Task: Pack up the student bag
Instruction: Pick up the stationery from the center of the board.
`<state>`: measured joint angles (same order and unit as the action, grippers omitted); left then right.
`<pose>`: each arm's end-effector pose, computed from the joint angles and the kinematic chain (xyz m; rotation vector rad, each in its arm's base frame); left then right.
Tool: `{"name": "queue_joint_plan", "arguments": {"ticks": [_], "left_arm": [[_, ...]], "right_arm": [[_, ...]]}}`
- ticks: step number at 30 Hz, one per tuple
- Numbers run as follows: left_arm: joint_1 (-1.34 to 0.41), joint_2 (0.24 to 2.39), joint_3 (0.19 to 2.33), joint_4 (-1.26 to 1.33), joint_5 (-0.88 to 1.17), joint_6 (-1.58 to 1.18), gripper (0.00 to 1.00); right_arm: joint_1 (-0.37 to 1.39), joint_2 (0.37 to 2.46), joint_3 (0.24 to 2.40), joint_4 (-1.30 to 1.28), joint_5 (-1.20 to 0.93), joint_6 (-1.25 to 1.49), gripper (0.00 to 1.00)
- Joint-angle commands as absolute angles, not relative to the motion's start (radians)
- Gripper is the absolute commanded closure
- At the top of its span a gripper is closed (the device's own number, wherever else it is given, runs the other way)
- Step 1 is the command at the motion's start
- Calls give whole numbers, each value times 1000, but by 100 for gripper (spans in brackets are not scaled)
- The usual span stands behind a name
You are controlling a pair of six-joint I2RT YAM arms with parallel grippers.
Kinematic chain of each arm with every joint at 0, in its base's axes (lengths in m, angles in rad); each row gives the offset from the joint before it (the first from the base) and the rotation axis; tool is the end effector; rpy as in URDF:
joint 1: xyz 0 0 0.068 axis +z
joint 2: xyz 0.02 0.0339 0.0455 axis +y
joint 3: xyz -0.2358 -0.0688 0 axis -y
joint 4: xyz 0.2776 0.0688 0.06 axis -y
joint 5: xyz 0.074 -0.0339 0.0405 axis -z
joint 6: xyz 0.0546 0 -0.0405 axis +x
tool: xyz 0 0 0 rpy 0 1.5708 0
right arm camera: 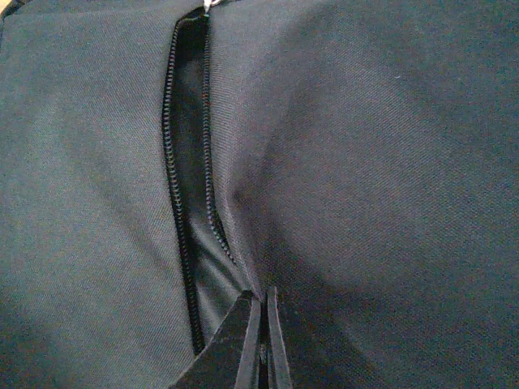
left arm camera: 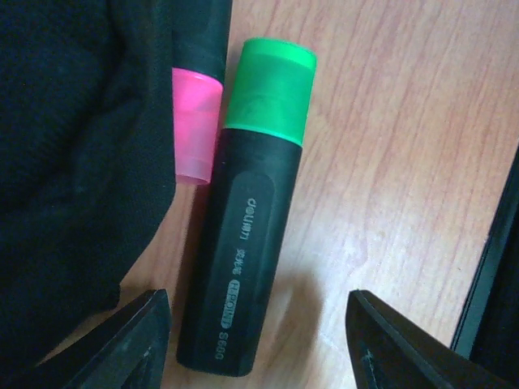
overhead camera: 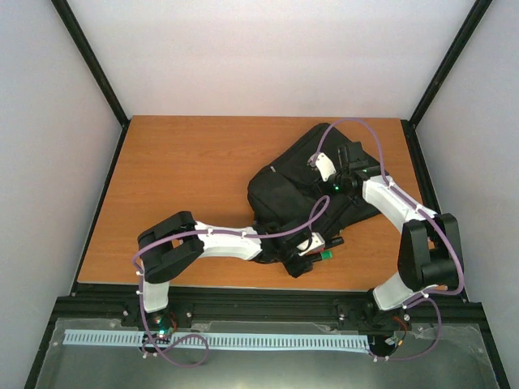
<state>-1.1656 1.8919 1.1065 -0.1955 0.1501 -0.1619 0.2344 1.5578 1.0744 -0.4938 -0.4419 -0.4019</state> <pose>0.1519 -0.3748 0.0770 1.3479 2.3288 -0.6628 0.3444 0.1062 0.1711 -0.9355 2.2970 0.4905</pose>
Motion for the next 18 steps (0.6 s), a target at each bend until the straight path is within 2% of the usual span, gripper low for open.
{"name": "queue_joint_plan", "arguments": {"ticks": [1,10,18], "left_arm": [[-1171,1913,1160,-176,101,-110,40],[-1182,1942,1171,-193,-16,-87,60],[-1207,1917,1129,-251,-57,-103,71]], "right_arm": [[216,1554,1093,-489,-423,-396,97],[214,1557,1094,-492,-428,-397,97],[214,1556,1095,-495,-434,-397,97]]}}
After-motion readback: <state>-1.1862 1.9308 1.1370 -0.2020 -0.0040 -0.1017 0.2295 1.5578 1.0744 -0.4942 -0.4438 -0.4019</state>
